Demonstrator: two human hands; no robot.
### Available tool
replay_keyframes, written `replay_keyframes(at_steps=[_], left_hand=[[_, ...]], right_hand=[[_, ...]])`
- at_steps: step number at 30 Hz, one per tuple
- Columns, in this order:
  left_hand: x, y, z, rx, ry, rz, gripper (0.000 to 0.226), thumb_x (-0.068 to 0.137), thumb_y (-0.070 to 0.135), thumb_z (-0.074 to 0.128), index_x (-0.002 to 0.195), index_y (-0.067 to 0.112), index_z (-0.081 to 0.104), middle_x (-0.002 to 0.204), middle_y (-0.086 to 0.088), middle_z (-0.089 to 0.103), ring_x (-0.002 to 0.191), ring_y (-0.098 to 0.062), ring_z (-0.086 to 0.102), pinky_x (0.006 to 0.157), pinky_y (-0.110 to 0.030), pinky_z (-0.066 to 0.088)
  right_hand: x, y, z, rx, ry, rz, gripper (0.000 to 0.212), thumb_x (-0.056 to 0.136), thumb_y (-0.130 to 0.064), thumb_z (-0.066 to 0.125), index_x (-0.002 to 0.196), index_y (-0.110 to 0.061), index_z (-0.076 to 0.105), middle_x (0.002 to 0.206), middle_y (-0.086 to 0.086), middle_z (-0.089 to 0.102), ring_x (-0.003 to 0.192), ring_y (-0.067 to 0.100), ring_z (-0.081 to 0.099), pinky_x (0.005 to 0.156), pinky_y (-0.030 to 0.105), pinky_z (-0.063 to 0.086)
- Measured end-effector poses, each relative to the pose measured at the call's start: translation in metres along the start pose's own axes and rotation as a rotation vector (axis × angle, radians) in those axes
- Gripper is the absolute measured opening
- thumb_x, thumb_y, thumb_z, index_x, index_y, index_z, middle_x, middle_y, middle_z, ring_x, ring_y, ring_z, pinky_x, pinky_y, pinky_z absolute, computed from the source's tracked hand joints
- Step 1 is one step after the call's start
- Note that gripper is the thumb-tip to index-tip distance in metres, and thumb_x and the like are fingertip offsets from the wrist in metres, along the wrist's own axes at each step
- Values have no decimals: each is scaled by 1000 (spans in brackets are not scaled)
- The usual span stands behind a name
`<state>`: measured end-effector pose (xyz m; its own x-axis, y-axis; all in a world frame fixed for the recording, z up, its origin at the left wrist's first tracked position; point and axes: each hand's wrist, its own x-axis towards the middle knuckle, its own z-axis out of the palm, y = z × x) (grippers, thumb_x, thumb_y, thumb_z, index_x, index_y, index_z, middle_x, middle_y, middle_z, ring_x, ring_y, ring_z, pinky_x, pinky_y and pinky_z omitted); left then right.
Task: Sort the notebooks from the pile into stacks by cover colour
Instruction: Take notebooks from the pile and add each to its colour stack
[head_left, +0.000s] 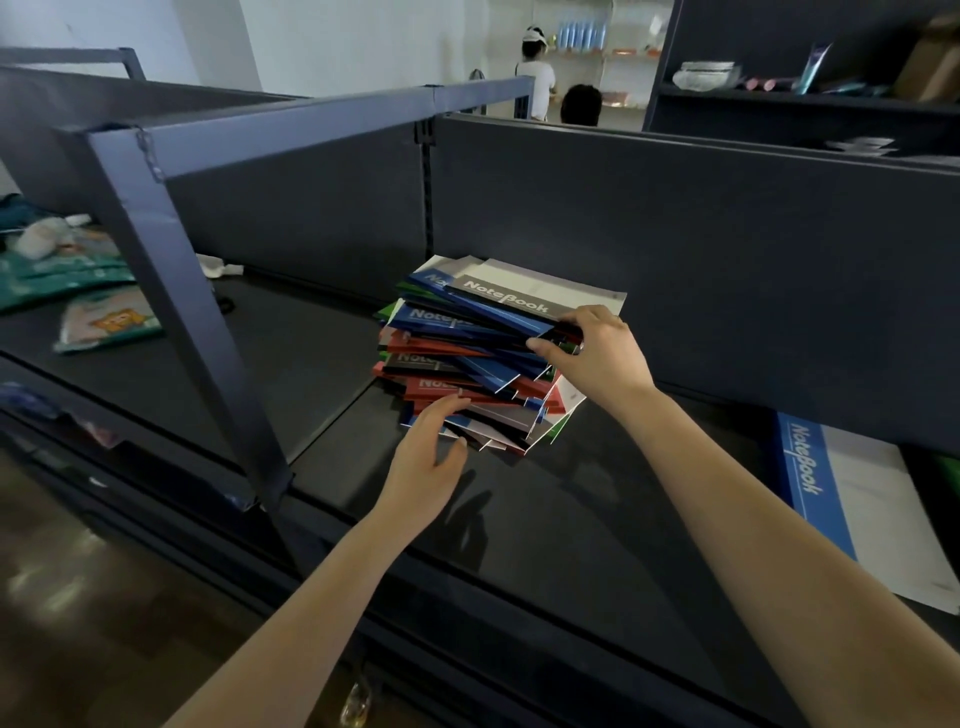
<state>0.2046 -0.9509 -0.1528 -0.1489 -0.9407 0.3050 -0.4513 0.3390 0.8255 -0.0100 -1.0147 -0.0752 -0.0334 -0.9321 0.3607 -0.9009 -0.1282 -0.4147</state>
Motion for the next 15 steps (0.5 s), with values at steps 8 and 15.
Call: replay_keyframes(at_steps=[8, 15], left_hand=[[2, 3, 4, -4, -9, 8, 48, 93, 2, 52, 134, 27, 45, 140, 12, 45, 130, 4, 36, 99, 1, 25], [1, -1, -5, -11, 6, -11, 49, 94, 1, 51, 132, 30, 43, 137, 15, 46, 125, 7, 36, 95, 5, 23]], right_hand=[[6, -15, 5, -78, 45, 40, 60, 93, -62, 37, 120, -13, 59, 116, 5, 62, 107, 27, 57, 89, 37, 48], [13, -16, 3, -265, 112, -6, 32, 103, -29, 35, 119, -11, 56, 104, 10, 64, 86, 34, 63, 68, 36, 50]])
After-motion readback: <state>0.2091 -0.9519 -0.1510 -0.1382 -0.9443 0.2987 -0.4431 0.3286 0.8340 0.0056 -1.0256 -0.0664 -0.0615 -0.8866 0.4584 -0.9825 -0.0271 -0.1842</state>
